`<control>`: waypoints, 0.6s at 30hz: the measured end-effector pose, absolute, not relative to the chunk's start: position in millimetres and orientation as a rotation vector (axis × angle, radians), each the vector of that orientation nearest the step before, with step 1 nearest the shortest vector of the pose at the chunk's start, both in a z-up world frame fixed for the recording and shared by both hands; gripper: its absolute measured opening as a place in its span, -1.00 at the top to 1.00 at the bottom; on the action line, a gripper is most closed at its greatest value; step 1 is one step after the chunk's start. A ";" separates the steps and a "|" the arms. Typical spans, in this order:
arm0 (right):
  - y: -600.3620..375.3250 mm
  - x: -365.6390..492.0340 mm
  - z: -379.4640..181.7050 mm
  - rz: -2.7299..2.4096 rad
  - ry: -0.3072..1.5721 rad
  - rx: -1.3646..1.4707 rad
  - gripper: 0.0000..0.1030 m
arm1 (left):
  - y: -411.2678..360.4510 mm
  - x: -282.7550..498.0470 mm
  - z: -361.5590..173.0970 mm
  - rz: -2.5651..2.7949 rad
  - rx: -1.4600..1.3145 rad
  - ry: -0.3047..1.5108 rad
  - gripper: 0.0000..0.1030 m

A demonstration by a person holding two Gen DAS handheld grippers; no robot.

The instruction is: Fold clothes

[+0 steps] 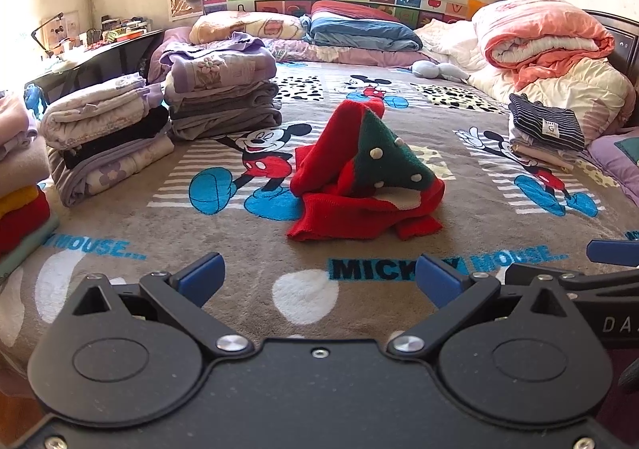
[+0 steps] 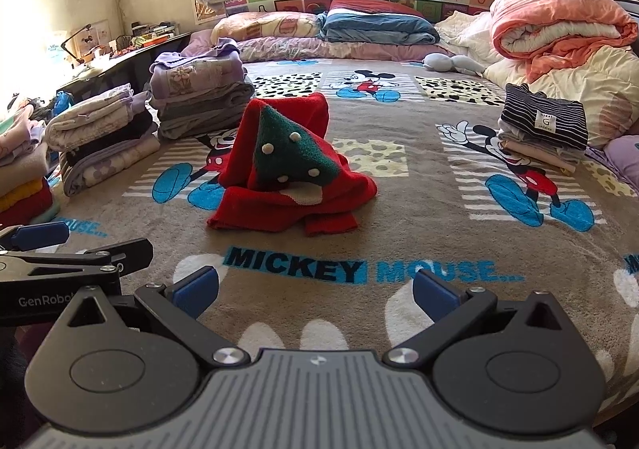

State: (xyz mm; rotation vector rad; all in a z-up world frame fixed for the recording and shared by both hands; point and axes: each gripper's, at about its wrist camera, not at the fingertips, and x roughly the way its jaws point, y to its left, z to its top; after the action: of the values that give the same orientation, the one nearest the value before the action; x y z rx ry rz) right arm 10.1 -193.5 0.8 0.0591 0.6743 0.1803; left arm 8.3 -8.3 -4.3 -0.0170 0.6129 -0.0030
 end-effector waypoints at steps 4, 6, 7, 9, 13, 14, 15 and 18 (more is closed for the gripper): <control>-195.2 12.8 -1.4 0.186 0.674 0.063 -1.00 | -8.4 11.8 -6.1 -0.003 -0.032 0.610 -1.00; -196.1 14.5 -2.4 0.188 0.674 0.066 -1.00 | -9.7 13.9 -7.3 -0.005 -0.041 0.608 -1.00; -196.5 15.3 -2.8 0.190 0.674 0.068 -1.00 | -10.3 14.6 -8.1 -0.005 -0.045 0.607 -1.00; -197.4 16.9 -3.8 0.193 0.675 0.071 -1.00 | -11.0 16.3 -9.7 -0.004 -0.053 0.606 -1.00; -199.2 20.1 -5.7 0.199 0.675 0.077 -1.00 | -12.9 21.1 -13.7 -0.002 -0.060 0.611 -1.00; -200.0 21.2 -7.1 0.200 0.677 0.078 -1.00 | -13.5 22.6 -14.9 -0.001 -0.060 0.614 -1.00; -201.1 26.1 -7.7 0.202 0.680 0.081 -1.00 | -14.0 24.0 -16.1 -0.001 -0.060 0.616 -1.00; -202.7 32.4 -11.2 0.208 0.687 0.091 -1.00 | -16.3 29.0 -20.4 -0.001 -0.059 0.626 -0.99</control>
State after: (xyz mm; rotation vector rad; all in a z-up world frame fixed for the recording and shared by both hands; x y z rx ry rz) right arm 32.4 -202.7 -11.2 0.0910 0.6866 0.2080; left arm 29.0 -16.3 -20.4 -0.0586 0.6259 -0.0010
